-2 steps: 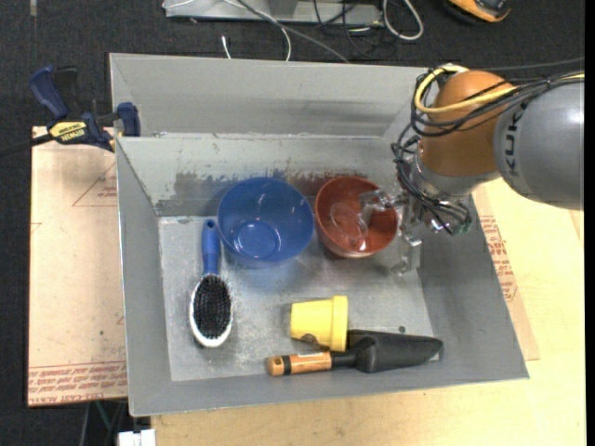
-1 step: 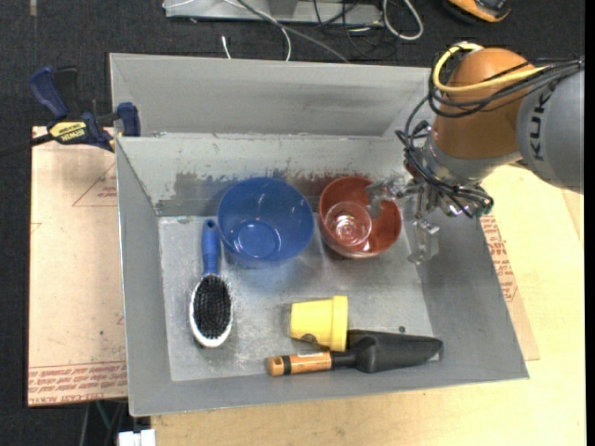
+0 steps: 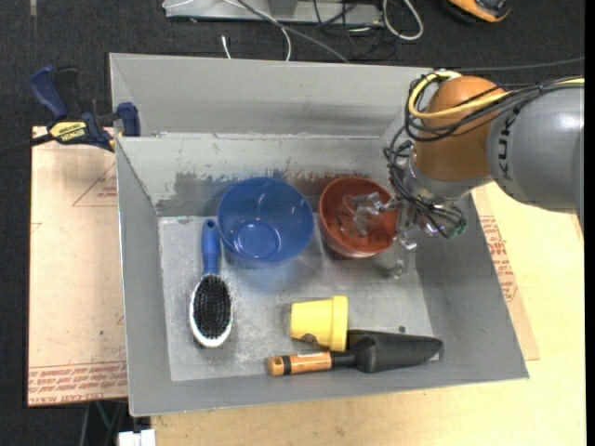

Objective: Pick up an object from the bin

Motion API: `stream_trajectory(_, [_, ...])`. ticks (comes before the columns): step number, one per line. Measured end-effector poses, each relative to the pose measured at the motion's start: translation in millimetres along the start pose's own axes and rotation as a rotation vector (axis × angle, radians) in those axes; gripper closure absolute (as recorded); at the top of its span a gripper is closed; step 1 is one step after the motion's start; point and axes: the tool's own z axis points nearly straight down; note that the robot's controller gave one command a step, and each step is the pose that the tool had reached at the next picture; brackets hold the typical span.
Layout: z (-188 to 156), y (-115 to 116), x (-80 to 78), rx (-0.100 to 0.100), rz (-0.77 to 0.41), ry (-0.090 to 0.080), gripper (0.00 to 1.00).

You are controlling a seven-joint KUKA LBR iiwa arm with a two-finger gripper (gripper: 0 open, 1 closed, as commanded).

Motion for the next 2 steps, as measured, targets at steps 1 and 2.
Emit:
stream_trajectory(1, [2.9, 10.8, -2.0, 0.013, -0.542, -0.008, 0.0])
stream_trajectory(2, [-3.4, 0.1, 0.3, -0.003, -0.026, 0.008, 1.0])
